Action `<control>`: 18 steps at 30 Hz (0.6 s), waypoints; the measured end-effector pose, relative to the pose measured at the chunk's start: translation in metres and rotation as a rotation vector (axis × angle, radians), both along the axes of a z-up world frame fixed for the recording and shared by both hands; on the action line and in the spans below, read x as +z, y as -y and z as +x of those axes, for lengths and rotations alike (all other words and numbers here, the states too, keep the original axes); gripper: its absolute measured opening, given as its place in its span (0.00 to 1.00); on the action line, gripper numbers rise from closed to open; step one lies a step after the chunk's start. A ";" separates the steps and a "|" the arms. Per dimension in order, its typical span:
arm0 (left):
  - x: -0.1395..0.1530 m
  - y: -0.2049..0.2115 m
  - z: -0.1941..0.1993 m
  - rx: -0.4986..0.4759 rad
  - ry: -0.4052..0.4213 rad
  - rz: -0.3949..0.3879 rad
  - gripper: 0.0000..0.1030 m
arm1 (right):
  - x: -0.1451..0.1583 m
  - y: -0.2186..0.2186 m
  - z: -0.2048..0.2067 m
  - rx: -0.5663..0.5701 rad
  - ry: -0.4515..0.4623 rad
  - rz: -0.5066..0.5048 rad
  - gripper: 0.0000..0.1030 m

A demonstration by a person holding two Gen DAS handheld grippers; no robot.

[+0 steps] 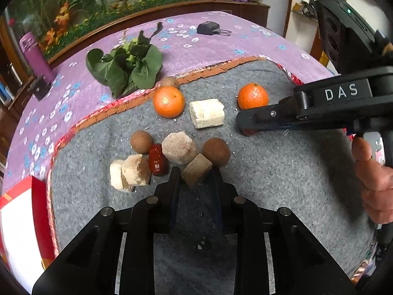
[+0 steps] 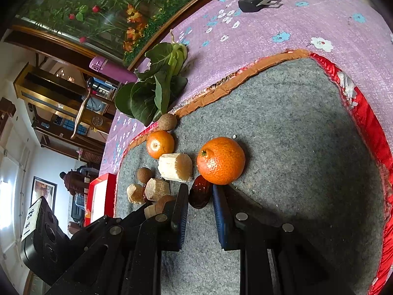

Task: Organize fruits
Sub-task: 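Grasp another red date with the right tool while the left tool grasps a beige cake cube, then carry the date and cake cube into the white tray and release both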

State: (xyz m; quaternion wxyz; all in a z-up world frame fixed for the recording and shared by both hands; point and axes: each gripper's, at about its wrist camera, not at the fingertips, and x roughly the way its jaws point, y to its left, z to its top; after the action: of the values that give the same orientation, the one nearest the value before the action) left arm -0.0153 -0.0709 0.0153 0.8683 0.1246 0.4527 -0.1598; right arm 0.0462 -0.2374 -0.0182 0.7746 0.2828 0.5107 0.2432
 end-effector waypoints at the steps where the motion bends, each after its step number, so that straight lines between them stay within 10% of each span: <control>1: 0.000 -0.001 -0.002 0.007 0.006 0.000 0.19 | 0.001 -0.001 0.000 0.003 0.006 -0.006 0.19; 18: 0.044 -0.093 -0.114 0.273 0.199 -0.141 0.18 | 0.026 -0.010 -0.017 -0.040 0.244 -0.126 0.19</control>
State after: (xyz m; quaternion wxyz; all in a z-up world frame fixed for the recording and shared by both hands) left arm -0.1288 0.0225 0.0596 0.9290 0.0157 0.3651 -0.0586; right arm 0.0297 -0.2277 0.0079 0.8518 0.2119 0.4214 0.2278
